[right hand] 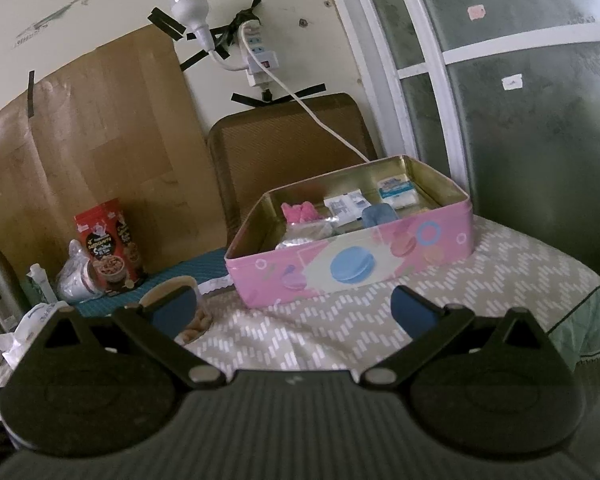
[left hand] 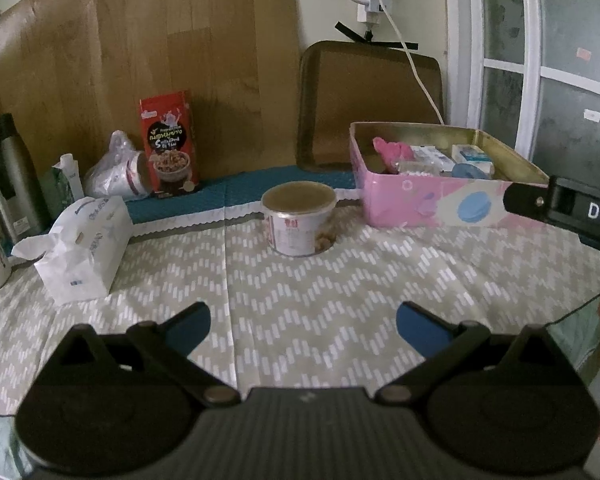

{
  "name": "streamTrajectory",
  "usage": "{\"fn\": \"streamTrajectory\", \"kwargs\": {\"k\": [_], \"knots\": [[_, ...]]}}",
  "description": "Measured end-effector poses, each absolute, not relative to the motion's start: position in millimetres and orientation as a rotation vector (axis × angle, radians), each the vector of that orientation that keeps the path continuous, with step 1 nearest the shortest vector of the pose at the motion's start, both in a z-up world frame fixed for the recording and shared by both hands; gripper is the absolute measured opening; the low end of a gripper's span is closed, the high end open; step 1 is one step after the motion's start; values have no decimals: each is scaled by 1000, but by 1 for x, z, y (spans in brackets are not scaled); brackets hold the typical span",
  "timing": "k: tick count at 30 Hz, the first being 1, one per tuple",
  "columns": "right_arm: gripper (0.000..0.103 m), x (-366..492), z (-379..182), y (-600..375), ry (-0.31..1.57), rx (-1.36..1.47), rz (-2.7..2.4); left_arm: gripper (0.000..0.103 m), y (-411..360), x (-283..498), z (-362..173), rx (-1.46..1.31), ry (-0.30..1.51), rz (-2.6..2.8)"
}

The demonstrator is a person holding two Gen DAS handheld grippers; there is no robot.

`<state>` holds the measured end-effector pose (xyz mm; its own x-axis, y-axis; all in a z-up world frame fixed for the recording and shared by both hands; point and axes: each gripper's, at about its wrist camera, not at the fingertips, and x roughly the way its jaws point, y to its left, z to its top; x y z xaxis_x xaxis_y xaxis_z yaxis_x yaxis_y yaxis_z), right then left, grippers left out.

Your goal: Organize soft objects

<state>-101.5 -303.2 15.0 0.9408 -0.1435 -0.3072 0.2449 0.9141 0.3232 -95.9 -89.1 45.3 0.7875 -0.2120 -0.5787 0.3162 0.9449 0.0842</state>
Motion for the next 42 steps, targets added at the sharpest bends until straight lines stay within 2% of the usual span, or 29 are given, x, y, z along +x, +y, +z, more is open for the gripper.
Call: {"fn": "streamTrajectory", "kwargs": {"k": [18,29,42], "knots": [[103,-105,15,-304,278,382,-215,103,-89,-95,46,172,598,-286],[103,-120,35,-305,172,355,-209,103,-94,-95,53,190,578,-297],[103,-98,45,-346,153,419,-190,103,-126,-65,66,229,563,-302]]}}
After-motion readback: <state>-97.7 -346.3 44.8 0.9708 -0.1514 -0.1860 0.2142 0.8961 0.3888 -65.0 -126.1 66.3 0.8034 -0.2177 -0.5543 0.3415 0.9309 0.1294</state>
